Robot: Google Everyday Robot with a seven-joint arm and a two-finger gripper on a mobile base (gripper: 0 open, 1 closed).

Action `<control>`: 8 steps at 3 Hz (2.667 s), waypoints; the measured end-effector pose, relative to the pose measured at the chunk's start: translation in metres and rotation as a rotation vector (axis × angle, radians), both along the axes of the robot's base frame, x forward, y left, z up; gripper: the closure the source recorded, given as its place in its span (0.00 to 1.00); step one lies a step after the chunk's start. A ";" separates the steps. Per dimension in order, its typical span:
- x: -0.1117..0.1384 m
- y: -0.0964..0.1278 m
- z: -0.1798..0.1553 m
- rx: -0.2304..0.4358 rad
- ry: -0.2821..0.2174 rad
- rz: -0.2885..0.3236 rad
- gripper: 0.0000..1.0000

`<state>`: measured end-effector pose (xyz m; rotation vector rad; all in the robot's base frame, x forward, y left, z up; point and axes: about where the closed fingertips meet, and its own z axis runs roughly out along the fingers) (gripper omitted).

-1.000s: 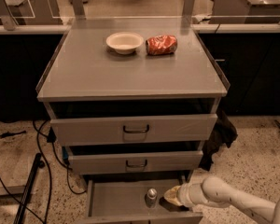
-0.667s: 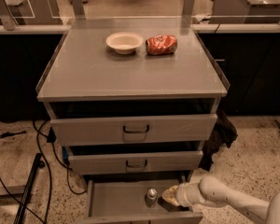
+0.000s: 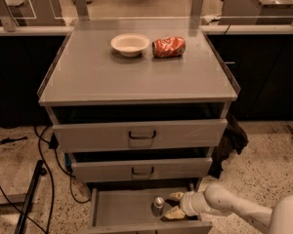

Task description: Pick redbull can from bottom drawer and place on counter

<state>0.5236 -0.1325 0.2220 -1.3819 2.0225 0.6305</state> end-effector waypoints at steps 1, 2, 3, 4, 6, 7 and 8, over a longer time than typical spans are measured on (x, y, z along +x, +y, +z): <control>0.006 0.014 -0.010 0.032 -0.011 0.021 0.41; 0.010 0.024 -0.017 0.058 -0.023 0.031 0.41; 0.015 0.038 -0.024 0.090 -0.039 0.048 0.42; 0.017 0.052 -0.031 0.120 -0.046 0.068 0.43; 0.015 0.062 -0.035 0.144 -0.072 0.087 0.85; 0.015 0.062 -0.035 0.144 -0.072 0.087 1.00; 0.013 0.065 -0.020 0.156 -0.065 0.097 1.00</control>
Offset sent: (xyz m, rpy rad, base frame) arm 0.0184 0.0310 -0.0229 0.0846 -0.0417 0.0361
